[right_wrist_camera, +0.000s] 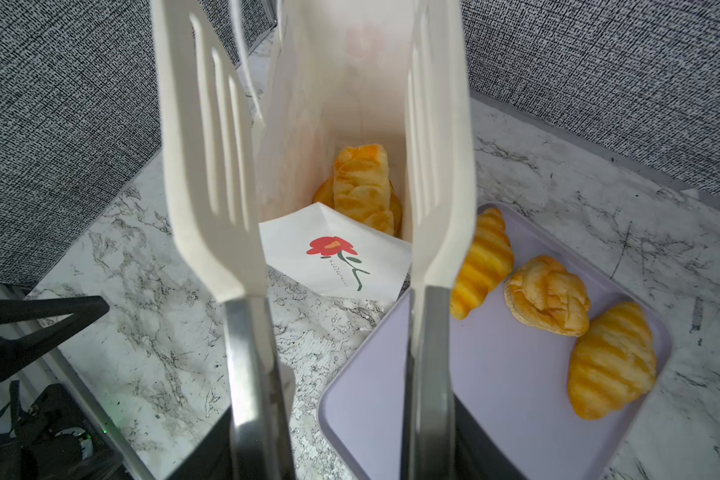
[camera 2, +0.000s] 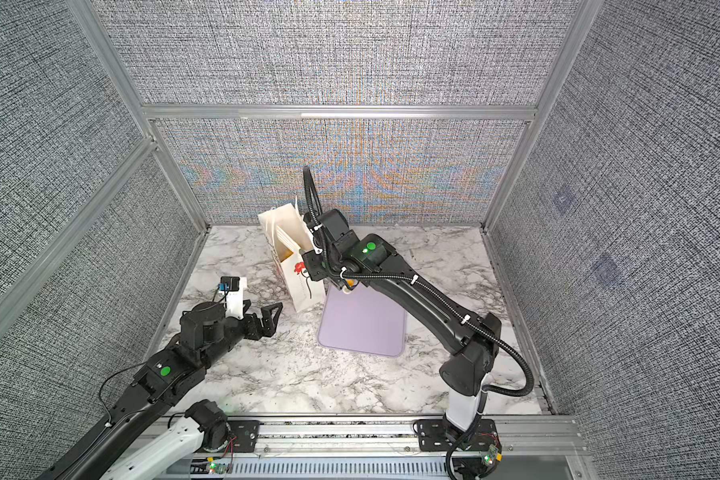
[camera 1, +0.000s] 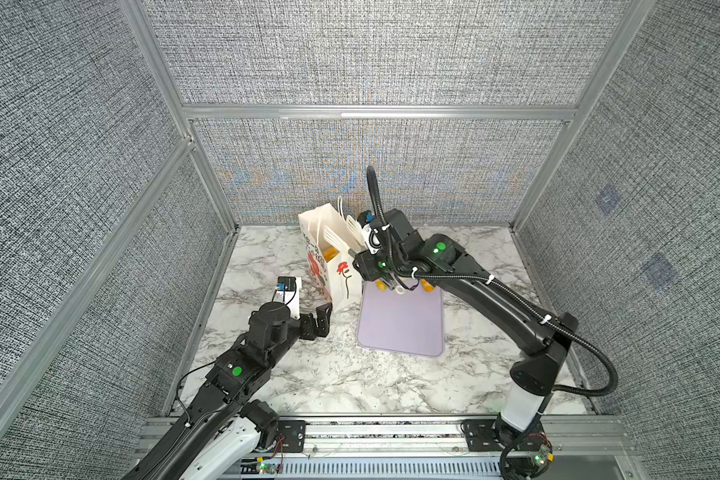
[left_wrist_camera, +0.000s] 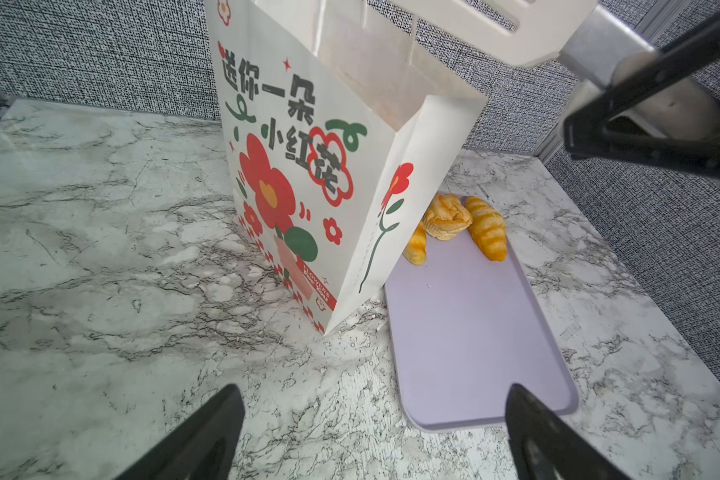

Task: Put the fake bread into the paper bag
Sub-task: 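Lower the twist bun into the bag and open the tongs to release it, then move the empty tongs back to the tray while the left gripper reaches toward the tray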

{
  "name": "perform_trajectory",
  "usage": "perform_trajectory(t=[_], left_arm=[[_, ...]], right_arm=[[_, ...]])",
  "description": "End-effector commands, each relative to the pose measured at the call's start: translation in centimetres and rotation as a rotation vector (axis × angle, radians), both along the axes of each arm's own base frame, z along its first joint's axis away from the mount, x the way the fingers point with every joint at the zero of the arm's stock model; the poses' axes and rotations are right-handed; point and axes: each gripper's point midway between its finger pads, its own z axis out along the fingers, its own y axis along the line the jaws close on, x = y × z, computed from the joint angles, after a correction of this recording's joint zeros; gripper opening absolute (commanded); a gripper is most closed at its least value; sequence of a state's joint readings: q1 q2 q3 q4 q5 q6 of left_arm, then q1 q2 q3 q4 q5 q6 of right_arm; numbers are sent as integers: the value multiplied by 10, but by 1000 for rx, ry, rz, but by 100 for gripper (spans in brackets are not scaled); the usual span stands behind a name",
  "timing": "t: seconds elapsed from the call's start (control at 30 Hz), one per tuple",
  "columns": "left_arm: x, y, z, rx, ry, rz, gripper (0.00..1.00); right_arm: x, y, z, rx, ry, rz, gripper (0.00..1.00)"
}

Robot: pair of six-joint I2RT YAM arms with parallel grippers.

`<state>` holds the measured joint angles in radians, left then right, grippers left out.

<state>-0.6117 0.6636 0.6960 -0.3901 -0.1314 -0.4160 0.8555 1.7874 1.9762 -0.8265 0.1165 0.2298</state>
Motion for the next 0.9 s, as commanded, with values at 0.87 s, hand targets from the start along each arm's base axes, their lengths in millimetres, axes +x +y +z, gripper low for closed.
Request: perform_trajectory(t=[0.87], left_arm=[[-10, -16, 30, -148, -97, -77, 99]], right_arm=[[-20, -85, 8, -5, -81, -167, 58]])
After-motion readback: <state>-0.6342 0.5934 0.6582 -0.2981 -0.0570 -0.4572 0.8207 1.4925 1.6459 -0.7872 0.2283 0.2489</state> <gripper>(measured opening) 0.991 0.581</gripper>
